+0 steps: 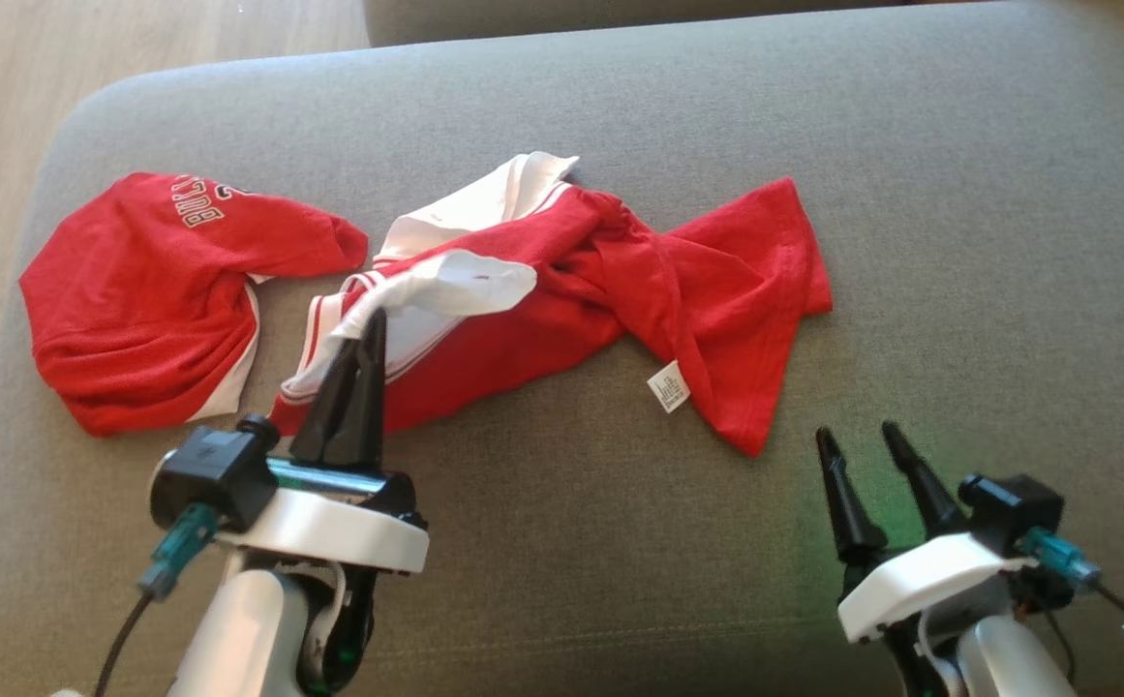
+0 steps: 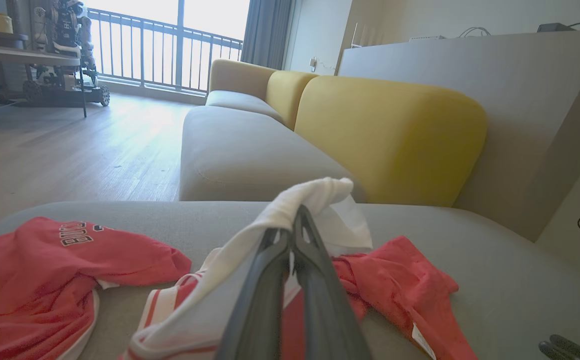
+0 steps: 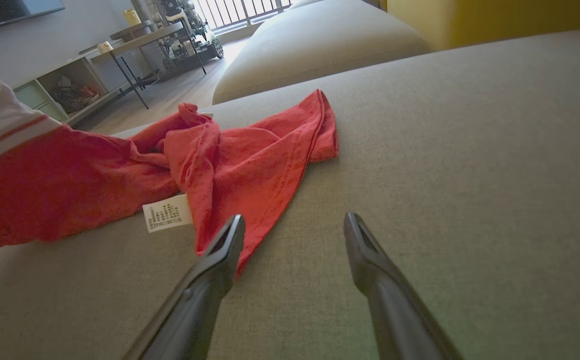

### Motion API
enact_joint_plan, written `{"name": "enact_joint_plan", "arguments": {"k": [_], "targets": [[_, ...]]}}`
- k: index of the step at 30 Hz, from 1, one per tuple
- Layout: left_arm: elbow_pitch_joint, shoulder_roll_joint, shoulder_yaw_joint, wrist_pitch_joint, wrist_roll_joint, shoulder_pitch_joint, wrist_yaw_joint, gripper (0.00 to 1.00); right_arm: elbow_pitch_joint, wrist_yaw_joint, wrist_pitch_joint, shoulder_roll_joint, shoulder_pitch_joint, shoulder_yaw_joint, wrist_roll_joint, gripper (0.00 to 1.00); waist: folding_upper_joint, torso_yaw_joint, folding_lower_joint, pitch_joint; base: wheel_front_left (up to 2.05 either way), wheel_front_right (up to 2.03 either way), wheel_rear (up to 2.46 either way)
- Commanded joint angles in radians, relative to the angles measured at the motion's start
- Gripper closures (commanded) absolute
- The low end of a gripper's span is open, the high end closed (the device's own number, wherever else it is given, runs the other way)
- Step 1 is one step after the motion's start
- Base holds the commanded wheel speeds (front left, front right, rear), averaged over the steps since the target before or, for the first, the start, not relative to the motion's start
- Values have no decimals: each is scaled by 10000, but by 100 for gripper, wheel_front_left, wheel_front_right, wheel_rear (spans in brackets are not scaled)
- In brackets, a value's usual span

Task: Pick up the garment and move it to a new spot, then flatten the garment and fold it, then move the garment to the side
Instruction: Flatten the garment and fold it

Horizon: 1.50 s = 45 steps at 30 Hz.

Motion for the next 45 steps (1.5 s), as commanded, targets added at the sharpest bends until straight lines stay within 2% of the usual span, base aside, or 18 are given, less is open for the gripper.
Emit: {"name": "enact_joint_plan", "arguments": {"k": [1,8,22,34,35,36,37,42,45], "targets": [[-484,-4,405,-119,89,-182,-35,100,-149,-2,-10,-3,-280,327,143,0,0,42,0,-15,0,0,0],[-1418,-40,724,-120,6,-6,209,100,1131,-2,54,-3,-799,1080,1950,0,0,292,0,-6,0,0,0],[-1646,-44,453,-120,-94,-52,334,100,3139,-2,-70,-3,-2062,2031,2521,0,0,813,0,255,0,0,0],[-1563,-44,300,-120,-21,-115,318,100,3911,-2,-121,-3,-2480,2300,2717,0,0,934,0,368,0,0,0],[-1553,-44,298,-120,-18,-117,319,100,3965,-2,-122,-3,-2488,2349,2761,13,0,931,0,367,0,0,0],[-1544,-45,296,-120,-15,-122,320,100,4023,-2,-123,-3,-2497,2395,2804,66,0,928,0,363,0,0,0],[-1535,-45,296,-120,-14,-125,321,100,4060,-2,-123,-3,-2494,2393,2940,100,0,922,0,352,0,0,0],[-1576,-45,359,-120,12,-134,353,100,3858,-2,-125,-3,-2504,2322,2908,100,0,851,0,249,0,0,0],[-1625,-45,454,-120,59,-70,371,100,3236,-2,-126,-35,-2421,1573,2114,100,0,710,0,72,0,0,0]]}}
